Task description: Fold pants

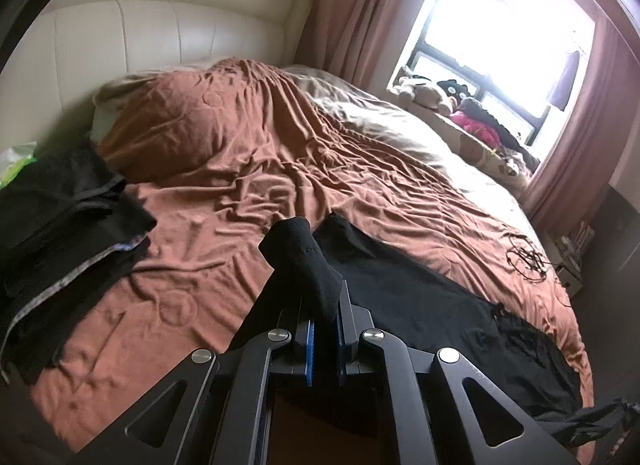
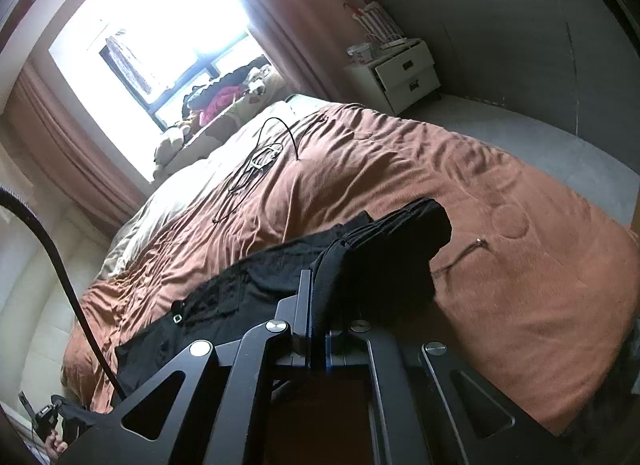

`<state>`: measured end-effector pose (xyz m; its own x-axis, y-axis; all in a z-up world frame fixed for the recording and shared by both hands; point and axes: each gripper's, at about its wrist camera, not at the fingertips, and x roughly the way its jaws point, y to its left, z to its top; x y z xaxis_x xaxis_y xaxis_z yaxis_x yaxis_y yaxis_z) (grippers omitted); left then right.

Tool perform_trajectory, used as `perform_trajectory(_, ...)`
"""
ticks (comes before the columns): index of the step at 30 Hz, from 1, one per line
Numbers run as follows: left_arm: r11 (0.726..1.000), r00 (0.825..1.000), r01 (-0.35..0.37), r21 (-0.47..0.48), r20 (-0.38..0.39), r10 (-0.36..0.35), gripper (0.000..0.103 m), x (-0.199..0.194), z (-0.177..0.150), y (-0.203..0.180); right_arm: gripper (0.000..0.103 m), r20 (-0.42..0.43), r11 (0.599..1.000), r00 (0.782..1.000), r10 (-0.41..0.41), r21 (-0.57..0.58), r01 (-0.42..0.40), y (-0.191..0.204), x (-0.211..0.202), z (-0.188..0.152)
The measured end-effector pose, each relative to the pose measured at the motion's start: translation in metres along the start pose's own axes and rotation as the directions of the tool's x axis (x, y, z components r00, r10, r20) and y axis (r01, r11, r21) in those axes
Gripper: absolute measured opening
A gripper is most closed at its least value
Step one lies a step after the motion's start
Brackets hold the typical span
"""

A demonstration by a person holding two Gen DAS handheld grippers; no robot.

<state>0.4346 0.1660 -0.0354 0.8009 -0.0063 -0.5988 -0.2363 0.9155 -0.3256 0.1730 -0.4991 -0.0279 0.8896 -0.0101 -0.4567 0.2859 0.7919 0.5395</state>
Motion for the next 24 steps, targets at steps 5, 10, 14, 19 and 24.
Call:
perform_trajectory(5, 1.000, 0.999, -0.009, -0.007, -0.034, 0.009, 0.009, 0.042, 0.016, -0.008, 0.000, -0.018, 1.000, 1.000, -0.025, 0.004, 0.025, 0.016, 0.036, 0.019)
perform_trajectory(10, 1.000, 0.997, -0.017, 0.008, -0.078, 0.017, 0.009, 0.090, 0.028, -0.013, 0.000, -0.042, 0.998, 0.998, -0.053, 0.017, 0.053, 0.025, 0.076, 0.035)
perform_trajectory(14, 1.000, 0.993, -0.027, 0.012, -0.115, 0.028, 0.009, 0.130, 0.034, -0.017, 0.000, -0.073, 0.997, 0.994, -0.076, 0.022, 0.078, 0.032, 0.116, 0.047)
perform_trajectory(19, 0.999, 0.981, -0.046, 0.013, -0.186, 0.048, 0.009, 0.184, 0.037, -0.020, 0.000, -0.097, 0.993, 0.988, -0.120, 0.010, 0.121, 0.038, 0.161, 0.056)
perform_trajectory(24, 0.998, 0.965, -0.064, 0.003, -0.256, 0.063, 0.009, 0.235, 0.037, -0.022, 0.000, -0.121, 0.986, 0.978, -0.168, -0.013, 0.168, 0.044, 0.207, 0.062)
